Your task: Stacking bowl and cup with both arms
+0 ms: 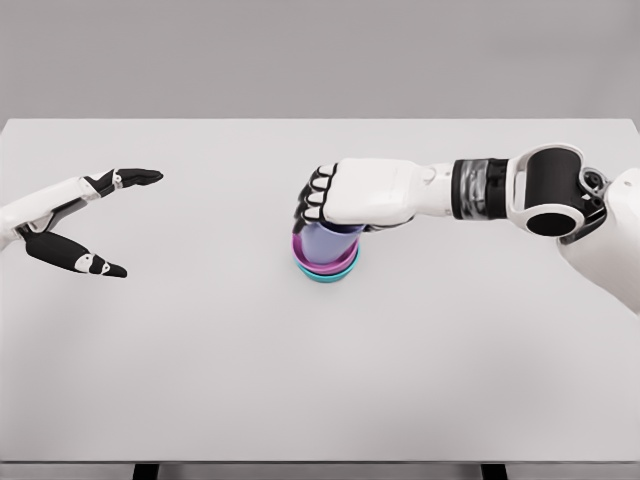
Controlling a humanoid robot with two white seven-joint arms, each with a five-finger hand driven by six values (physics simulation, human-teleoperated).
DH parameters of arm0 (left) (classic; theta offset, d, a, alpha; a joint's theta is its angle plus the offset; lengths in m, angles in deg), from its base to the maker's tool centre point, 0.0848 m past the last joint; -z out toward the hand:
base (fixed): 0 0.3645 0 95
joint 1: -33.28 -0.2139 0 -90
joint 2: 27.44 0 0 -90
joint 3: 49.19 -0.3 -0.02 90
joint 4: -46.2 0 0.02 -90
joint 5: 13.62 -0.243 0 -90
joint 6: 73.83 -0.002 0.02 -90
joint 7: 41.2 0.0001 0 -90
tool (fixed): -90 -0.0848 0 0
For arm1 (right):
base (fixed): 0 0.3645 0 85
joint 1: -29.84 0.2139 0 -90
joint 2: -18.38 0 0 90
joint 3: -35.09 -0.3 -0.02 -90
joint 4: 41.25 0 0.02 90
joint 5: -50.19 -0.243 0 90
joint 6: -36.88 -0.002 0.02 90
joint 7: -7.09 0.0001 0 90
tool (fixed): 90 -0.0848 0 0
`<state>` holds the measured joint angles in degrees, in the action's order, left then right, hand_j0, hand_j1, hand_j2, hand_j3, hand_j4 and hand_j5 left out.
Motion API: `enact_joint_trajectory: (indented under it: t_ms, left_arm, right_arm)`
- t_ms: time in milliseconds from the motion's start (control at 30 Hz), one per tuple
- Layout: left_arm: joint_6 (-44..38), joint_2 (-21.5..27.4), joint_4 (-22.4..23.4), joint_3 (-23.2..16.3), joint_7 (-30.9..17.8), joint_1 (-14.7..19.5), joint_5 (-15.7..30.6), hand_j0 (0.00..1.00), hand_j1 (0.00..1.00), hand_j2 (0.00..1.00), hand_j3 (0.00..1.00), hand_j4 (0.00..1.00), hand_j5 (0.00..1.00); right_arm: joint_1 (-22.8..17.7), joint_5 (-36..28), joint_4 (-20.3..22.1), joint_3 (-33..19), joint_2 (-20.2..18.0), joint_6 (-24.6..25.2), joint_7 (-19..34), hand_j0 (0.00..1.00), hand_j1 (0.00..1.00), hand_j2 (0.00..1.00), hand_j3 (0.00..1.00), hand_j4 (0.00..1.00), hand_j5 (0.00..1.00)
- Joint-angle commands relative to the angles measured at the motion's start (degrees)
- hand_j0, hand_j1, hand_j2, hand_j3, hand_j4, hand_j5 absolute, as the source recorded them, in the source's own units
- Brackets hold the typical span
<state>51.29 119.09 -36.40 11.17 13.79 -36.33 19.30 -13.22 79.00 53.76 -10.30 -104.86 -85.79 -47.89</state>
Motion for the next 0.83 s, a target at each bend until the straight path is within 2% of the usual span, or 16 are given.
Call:
enact_joint_trajectory:
  t_ms: [0,200,300,433,500,533,600,633,733,800]
  left_arm:
    - [-0.1,0.1,0.0,0.0,0.0,0.0,0.5,1.00,1.00,1.00,1.00,1.00,1.00]
    - [-0.1,0.1,0.0,0.0,0.0,0.0,0.5,1.00,1.00,1.00,1.00,1.00,1.00]
    - [-0.1,0.1,0.0,0.1,0.0,-0.1,0.5,1.00,1.00,1.00,1.00,1.00,1.00]
    - [-0.1,0.1,0.1,0.2,0.0,-0.1,0.5,1.00,1.00,1.00,1.00,1.00,1.00]
    - [-0.1,0.0,0.2,1.2,0.0,-0.2,0.5,1.00,1.00,1.00,1.00,1.00,1.00]
    - [-0.1,-0.1,0.2,1.2,0.0,-0.2,0.5,1.00,1.00,1.00,1.00,1.00,1.00]
    - [-0.1,-0.1,0.2,1.2,0.0,-0.4,0.5,1.00,1.00,1.00,1.00,1.00,1.00]
    - [-0.1,0.0,0.2,1.3,0.0,-0.5,0.5,1.00,1.00,1.00,1.00,1.00,1.00]
    - [-0.1,-0.1,0.2,1.2,0.0,-0.5,0.5,1.00,1.00,1.00,1.00,1.00,1.00]
    - [-0.1,-0.1,0.2,1.2,0.0,-0.6,0.5,1.00,1.00,1.00,1.00,1.00,1.00]
  right_arm:
    - [0.0,-0.1,0.1,-0.4,-0.1,0.2,0.0,1.00,1.00,1.00,1.00,1.00,1.00]
    - [0.1,-0.2,1.1,-1.2,-0.2,0.0,0.0,1.00,1.00,1.00,1.00,1.00,1.00]
    - [-0.1,-0.8,1.5,-8.0,-1.3,-0.5,0.0,1.00,1.00,1.00,1.00,1.00,1.00]
    - [-0.6,-0.9,2.3,-10.9,-6.4,-2.3,0.0,1.00,1.00,1.00,1.00,1.00,1.00]
    - [-2.3,-2.3,2.1,-14.6,-11.3,-2.3,0.0,1.00,1.00,1.00,1.00,1.00,1.00]
    - [-3.3,-5.5,1.8,-15.9,-14.5,-2.3,0.0,1.00,1.00,1.00,1.00,1.00,1.00]
    - [-4.6,-8.4,0.9,-16.1,-19.0,-2.3,0.0,1.00,1.00,1.00,1.00,1.00,1.00]
    - [-5.1,-9.6,-1.0,-16.1,-21.3,-2.3,0.0,1.00,1.00,1.00,1.00,1.00,1.00]
    - [-9.1,-10.1,-1.9,-19.0,-22.2,-2.3,0.0,1.00,1.00,1.00,1.00,1.00,1.00]
    - [-13.2,-10.2,-1.7,-23.2,-24.8,-2.3,0.0,1.00,1.00,1.00,1.00,1.00,1.00]
